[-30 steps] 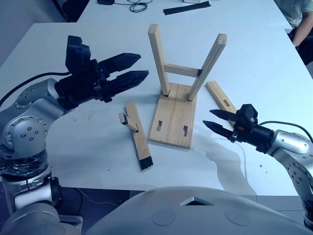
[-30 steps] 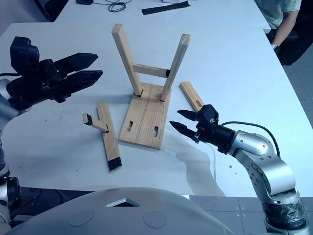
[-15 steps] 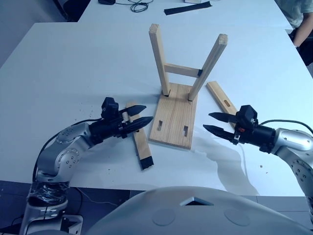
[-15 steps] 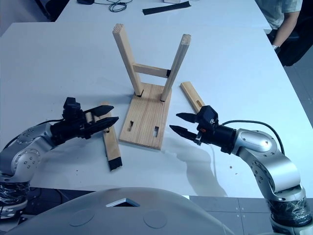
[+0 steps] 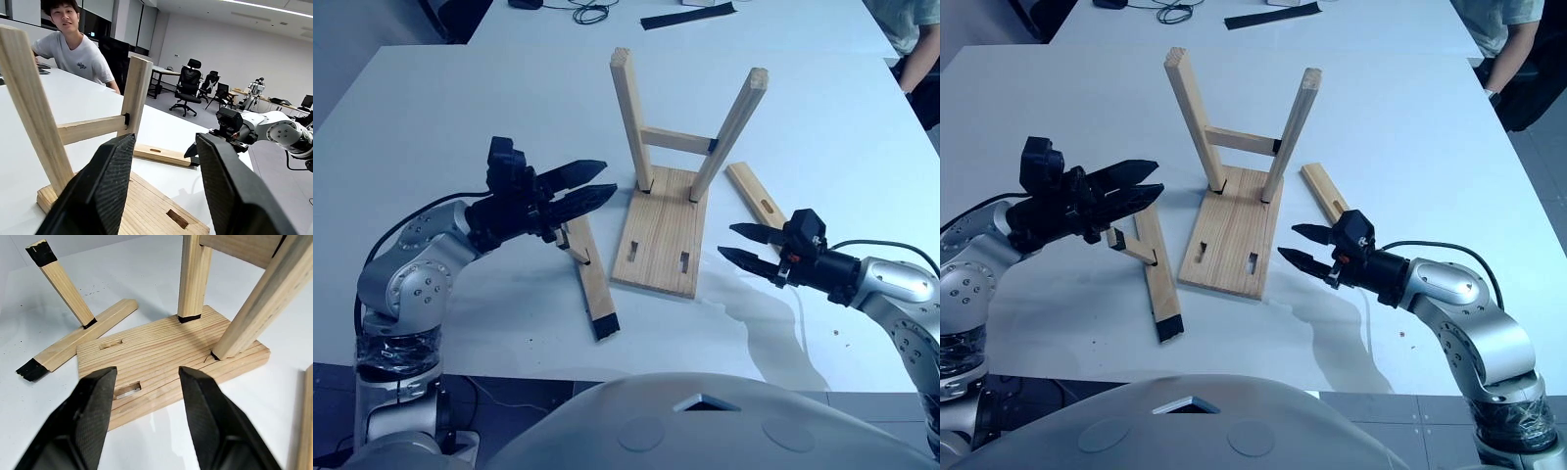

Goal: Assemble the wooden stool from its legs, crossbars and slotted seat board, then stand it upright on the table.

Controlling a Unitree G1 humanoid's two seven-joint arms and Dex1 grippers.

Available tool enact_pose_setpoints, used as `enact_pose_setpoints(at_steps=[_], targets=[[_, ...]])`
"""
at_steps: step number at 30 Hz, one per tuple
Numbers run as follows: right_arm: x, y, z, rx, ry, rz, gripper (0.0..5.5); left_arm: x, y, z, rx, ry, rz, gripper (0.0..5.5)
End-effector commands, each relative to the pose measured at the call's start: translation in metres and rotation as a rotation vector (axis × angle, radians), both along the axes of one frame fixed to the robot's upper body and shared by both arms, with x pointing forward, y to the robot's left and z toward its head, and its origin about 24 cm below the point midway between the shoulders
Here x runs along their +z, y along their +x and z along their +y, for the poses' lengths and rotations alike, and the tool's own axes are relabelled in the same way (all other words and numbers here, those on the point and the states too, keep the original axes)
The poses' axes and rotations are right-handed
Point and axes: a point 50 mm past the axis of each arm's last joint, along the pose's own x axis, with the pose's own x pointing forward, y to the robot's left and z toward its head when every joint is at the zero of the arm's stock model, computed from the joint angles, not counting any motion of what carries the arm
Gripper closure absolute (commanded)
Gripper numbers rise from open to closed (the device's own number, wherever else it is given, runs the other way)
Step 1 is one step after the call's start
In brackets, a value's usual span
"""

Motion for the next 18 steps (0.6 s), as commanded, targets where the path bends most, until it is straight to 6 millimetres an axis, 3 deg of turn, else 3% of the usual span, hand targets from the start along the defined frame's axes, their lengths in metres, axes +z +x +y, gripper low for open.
enact_pose_setpoints(at_steps=[1,18], targets=[[0.003,-0.001,0.002,0.012,-0.009,-0.019,3.19,0.008,-0.002,-0.001,-0.001,0.009,-0.012,3.16],[0.008,-0.002,0.006,0.023,-0.011,-0.043,3.19,0.037,0.004,-0.006,-0.025,0.000,-0.124,3.16]])
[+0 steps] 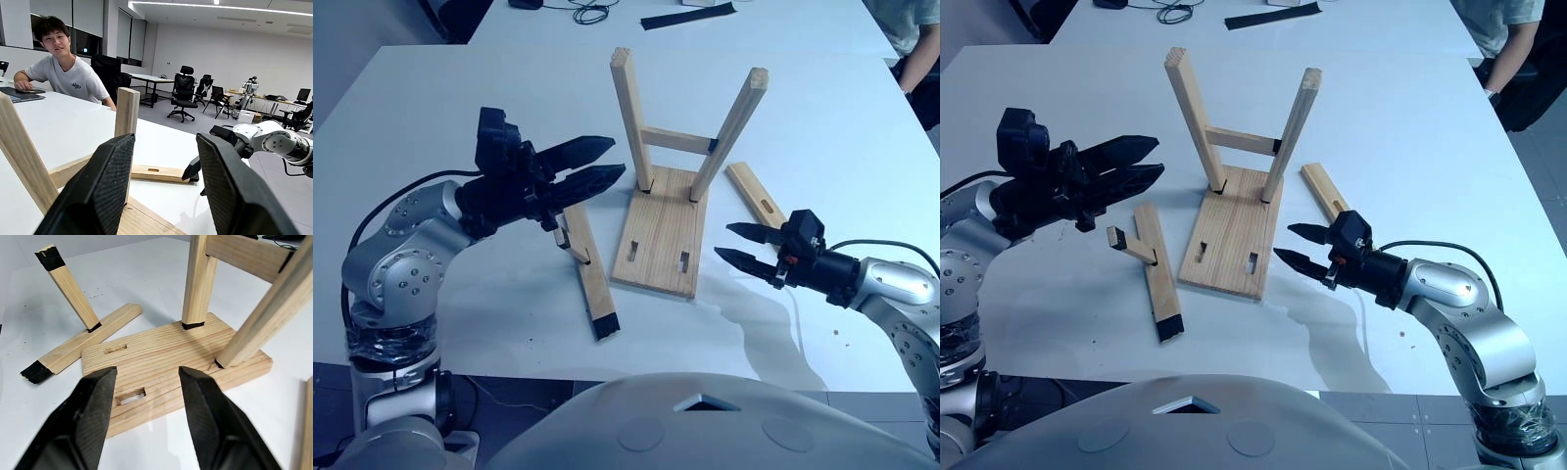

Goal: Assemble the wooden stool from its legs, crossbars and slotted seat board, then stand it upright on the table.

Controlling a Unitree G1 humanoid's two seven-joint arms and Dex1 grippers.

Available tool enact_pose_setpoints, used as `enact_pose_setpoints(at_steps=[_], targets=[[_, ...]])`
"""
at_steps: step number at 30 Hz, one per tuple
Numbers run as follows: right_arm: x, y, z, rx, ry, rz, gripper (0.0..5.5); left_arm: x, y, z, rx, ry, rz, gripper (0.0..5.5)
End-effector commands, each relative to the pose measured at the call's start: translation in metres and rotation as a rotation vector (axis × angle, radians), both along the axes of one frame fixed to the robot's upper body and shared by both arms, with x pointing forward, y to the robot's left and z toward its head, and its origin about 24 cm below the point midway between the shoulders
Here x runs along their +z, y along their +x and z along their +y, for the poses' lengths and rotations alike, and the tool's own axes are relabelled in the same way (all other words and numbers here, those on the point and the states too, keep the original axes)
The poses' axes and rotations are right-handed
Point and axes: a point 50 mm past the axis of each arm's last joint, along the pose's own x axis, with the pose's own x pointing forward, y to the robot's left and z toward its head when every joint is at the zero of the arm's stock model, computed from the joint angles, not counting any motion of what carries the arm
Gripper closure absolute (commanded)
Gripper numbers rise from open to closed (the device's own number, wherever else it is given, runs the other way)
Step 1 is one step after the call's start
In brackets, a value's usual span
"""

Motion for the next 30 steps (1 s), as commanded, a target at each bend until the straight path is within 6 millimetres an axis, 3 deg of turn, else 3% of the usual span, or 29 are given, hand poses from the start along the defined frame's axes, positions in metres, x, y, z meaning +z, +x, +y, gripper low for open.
enact_pose_setpoints(at_steps=[1,8,12,15,17,25,30], targets=[[0.003,0.000,0.001,0.008,-0.011,-0.019,3.19,0.007,0.000,0.001,-0.004,0.019,-0.019,3.16],[0.006,0.000,0.000,0.017,-0.015,-0.019,3.19,0.001,-0.007,-0.004,-0.015,0.022,-0.016,3.16],[0.003,0.000,-0.001,0.032,-0.022,-0.001,3.19,-0.051,-0.001,0.006,0.068,0.087,0.106,3.16],[0.003,0.003,-0.002,0.050,-0.028,0.010,3.19,-0.093,-0.008,0.005,0.087,0.131,0.192,3.16],[0.003,0.004,-0.005,0.052,-0.031,0.012,3.19,-0.100,-0.012,-0.001,0.068,0.132,0.193,3.16],[0.002,0.004,-0.002,0.036,-0.019,-0.002,3.19,-0.043,0.004,-0.004,0.045,0.029,0.022,3.16],[0.005,0.005,-0.001,0.035,-0.012,-0.019,3.19,0.023,0.013,-0.003,0.075,-0.080,-0.156,3.16]])
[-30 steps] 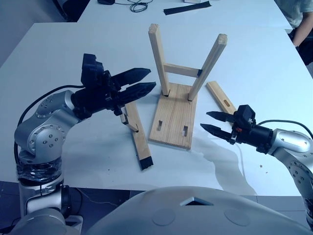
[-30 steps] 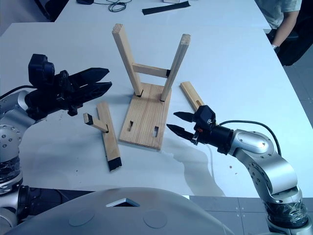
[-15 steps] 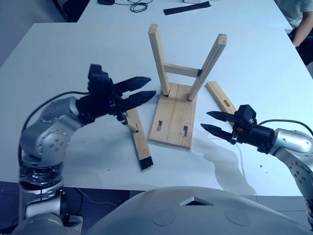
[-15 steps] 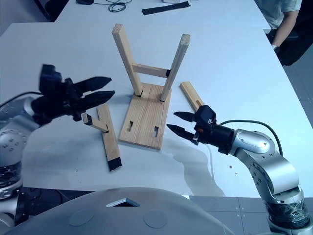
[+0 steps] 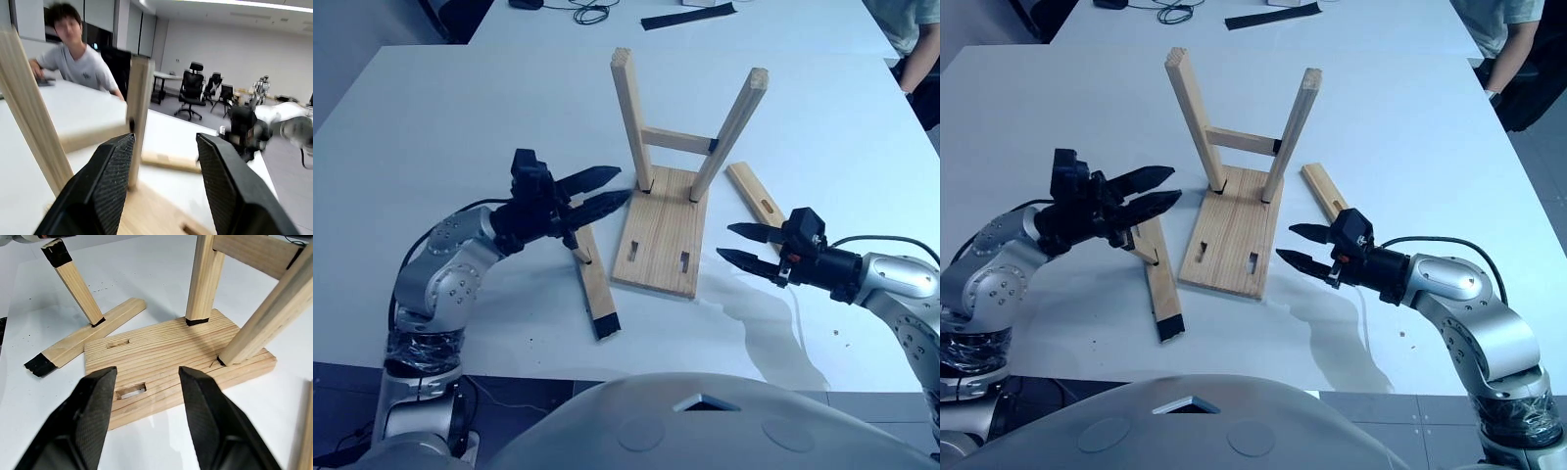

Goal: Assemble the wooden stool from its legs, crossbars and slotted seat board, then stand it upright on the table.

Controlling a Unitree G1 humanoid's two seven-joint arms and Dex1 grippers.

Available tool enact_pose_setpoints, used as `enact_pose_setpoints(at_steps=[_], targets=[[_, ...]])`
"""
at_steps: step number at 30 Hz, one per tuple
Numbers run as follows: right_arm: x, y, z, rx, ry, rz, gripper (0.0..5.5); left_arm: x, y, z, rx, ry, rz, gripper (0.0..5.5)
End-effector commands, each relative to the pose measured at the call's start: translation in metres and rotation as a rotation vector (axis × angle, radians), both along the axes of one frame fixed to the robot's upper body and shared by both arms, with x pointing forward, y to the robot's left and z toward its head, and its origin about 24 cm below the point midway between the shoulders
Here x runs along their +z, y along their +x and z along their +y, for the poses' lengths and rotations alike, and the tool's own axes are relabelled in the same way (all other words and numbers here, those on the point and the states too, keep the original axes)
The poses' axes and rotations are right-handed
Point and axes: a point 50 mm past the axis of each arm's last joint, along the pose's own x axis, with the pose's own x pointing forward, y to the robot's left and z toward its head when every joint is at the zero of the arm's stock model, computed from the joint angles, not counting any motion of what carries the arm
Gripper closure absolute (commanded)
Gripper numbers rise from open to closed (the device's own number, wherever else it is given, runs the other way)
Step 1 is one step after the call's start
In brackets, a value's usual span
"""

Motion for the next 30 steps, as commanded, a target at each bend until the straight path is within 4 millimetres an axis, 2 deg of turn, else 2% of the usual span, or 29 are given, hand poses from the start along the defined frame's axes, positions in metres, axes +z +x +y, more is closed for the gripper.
enact_pose_setpoints(at_steps=[1,3,5,8,10,13,16,19,22,26,30], targets=[[0.005,0.002,0.001,0.010,0.000,-0.035,3.19,0.062,0.007,-0.003,0.016,-0.073,-0.178,3.16],[0.006,0.004,0.001,0.013,-0.002,-0.041,3.19,0.078,0.002,-0.018,-0.034,-0.074,-0.225,3.16],[0.007,0.006,0.000,0.019,-0.007,-0.048,3.19,0.072,-0.007,-0.037,-0.089,0.024,-0.220,3.16],[0.010,0.011,-0.003,0.023,-0.013,-0.063,3.19,0.030,-0.024,-0.058,-0.122,0.267,-0.131,3.16],[0.013,0.015,-0.006,0.027,-0.014,-0.069,3.19,0.002,-0.037,-0.060,-0.131,0.396,-0.084,3.16],[0.014,0.019,-0.008,0.034,-0.022,-0.072,3.19,-0.024,-0.053,-0.056,-0.144,0.511,-0.026,3.16],[0.015,0.018,-0.008,0.037,-0.021,-0.075,3.19,-0.039,-0.061,-0.050,-0.171,0.586,0.002,3.16],[0.014,0.017,-0.007,0.036,-0.021,-0.072,3.19,-0.048,-0.055,-0.040,-0.191,0.631,0.024,3.16],[0.015,0.016,-0.007,0.027,-0.020,-0.073,3.19,-0.050,-0.047,-0.029,-0.187,0.589,0.132,3.16],[0.013,0.010,-0.007,0.006,-0.021,-0.065,3.19,-0.062,-0.064,-0.013,-0.329,0.628,0.256,3.16],[0.012,0.007,-0.006,-0.009,-0.017,-0.066,3.19,-0.076,-0.075,0.001,-0.411,0.713,0.282,3.16]])
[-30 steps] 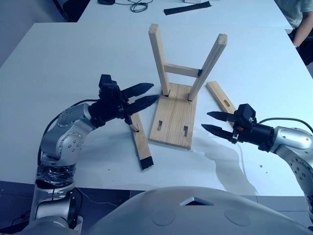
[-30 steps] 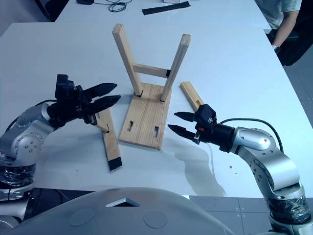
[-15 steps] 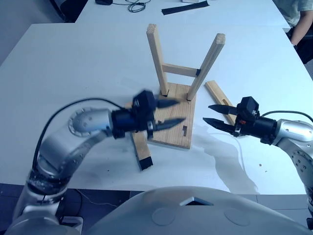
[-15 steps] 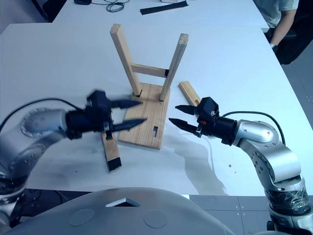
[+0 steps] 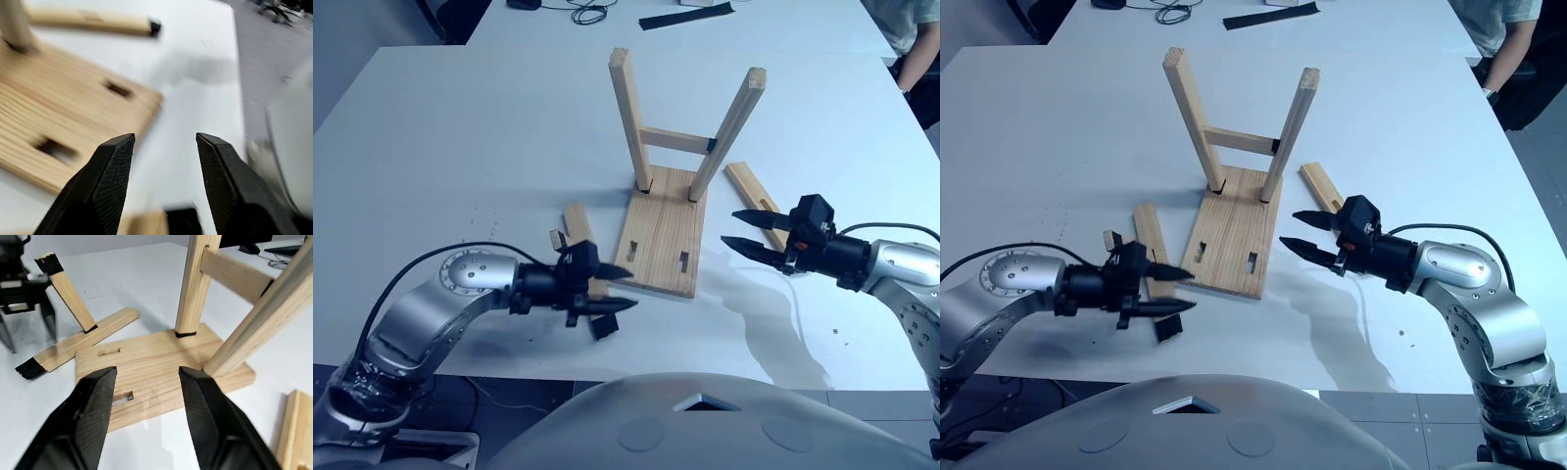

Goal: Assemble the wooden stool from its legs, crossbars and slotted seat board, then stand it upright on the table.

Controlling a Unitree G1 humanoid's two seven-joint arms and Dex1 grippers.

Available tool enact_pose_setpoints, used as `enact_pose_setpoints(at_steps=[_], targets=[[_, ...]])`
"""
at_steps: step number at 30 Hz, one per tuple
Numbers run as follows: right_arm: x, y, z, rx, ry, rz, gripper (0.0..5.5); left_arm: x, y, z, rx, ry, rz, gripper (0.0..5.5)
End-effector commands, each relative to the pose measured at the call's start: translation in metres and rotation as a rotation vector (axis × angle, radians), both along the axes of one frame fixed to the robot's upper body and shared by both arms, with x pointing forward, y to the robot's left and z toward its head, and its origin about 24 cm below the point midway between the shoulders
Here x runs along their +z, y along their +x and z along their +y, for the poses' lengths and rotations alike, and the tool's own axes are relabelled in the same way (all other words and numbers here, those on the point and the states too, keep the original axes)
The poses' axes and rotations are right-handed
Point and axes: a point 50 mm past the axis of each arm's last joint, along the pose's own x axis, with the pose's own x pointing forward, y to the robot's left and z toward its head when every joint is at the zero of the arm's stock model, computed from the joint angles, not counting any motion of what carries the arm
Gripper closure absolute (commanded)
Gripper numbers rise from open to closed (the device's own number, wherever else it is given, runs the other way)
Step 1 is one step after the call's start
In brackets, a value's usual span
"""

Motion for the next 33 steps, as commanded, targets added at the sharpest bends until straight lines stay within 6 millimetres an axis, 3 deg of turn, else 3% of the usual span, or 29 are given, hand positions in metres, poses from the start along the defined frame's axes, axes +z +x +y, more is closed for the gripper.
enact_pose_setpoints(at_steps=[1,6,14,26,33], targets=[[0.003,-0.003,0.001,-0.020,-0.001,-0.013,3.19,-0.008,-0.005,0.012,-0.054,0.063,0.018,3.16],[0.000,-0.006,0.002,-0.037,0.004,-0.011,3.19,-0.024,-0.006,0.019,-0.090,0.148,-0.032,3.16],[0.000,-0.007,0.001,-0.049,0.001,-0.011,3.19,-0.045,-0.010,0.055,-0.203,0.349,-0.090,3.16],[-0.002,-0.011,0.000,-0.085,-0.001,-0.021,3.19,-0.002,0.028,0.086,-0.198,0.397,-0.243,3.16],[-0.002,-0.008,0.000,-0.086,-0.006,-0.034,3.19,0.006,0.055,0.091,-0.040,0.370,-0.308,3.16]])
